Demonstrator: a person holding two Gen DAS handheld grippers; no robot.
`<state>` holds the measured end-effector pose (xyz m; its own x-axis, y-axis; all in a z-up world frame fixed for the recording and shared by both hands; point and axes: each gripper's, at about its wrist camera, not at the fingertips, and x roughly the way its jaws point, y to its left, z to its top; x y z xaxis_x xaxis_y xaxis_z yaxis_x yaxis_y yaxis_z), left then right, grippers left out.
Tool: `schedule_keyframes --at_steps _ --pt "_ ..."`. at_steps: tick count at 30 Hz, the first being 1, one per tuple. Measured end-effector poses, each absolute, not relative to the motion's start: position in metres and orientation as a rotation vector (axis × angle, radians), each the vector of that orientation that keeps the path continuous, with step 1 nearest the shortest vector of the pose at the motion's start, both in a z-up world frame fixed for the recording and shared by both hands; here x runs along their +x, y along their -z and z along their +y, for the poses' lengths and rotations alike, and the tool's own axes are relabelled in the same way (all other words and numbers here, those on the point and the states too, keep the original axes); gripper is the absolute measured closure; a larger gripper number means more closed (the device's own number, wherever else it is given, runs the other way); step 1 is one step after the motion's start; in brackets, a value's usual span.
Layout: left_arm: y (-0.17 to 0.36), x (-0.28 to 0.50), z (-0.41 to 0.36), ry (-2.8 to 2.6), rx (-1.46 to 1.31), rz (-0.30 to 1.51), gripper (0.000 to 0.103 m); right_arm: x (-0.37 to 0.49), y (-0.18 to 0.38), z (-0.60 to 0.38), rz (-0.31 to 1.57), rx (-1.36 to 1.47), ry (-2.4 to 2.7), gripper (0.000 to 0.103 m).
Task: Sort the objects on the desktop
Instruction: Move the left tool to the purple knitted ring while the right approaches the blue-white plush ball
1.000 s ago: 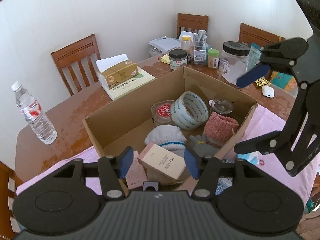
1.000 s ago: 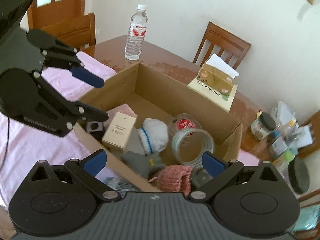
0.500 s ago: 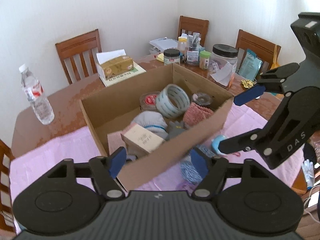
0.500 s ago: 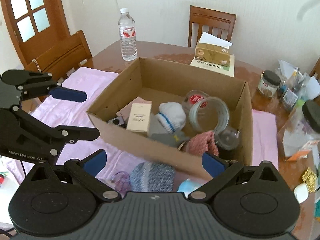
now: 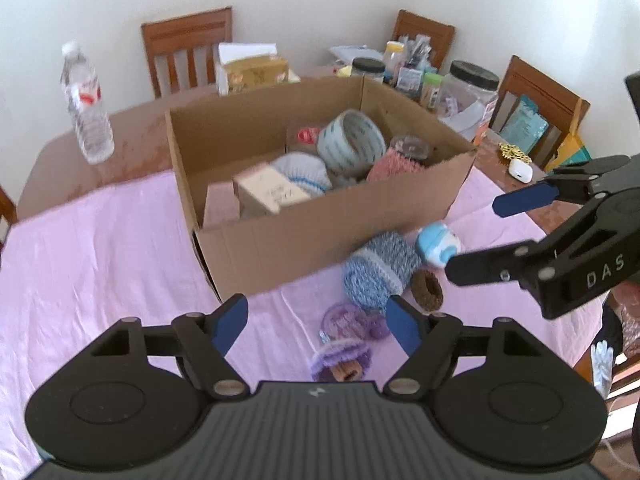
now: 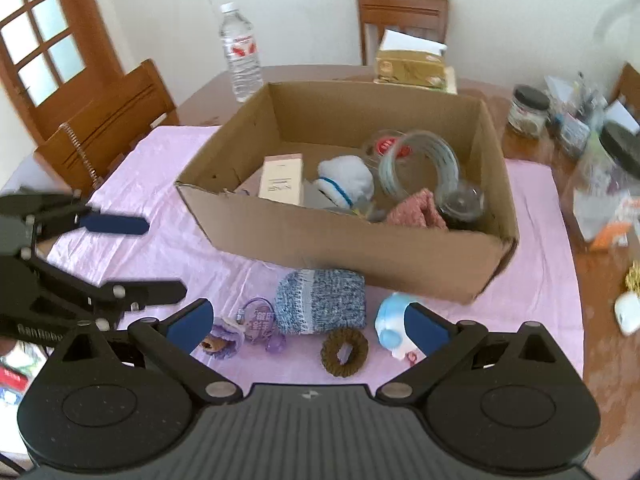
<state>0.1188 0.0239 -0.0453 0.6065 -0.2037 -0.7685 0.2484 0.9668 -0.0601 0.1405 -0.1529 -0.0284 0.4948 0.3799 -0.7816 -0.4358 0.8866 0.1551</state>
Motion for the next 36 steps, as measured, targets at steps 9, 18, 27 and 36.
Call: schedule_keyframes --at_steps 9,18,27,36 --pt "0.071 0.115 0.018 0.179 -0.014 0.929 0.026 0.133 0.051 -0.153 0.929 -0.087 -0.370 0.000" --pt "0.095 0.112 0.008 0.144 -0.005 0.960 0.031 0.127 0.060 -0.165 0.941 -0.074 -0.324 0.000" --pt "0.112 0.111 -0.002 0.122 -0.005 0.965 0.042 0.125 0.075 -0.168 0.966 -0.099 -0.324 0.000" --pt "0.124 0.115 -0.009 0.099 -0.041 0.964 0.047 0.131 0.084 -0.174 0.984 -0.100 -0.322 0.000"
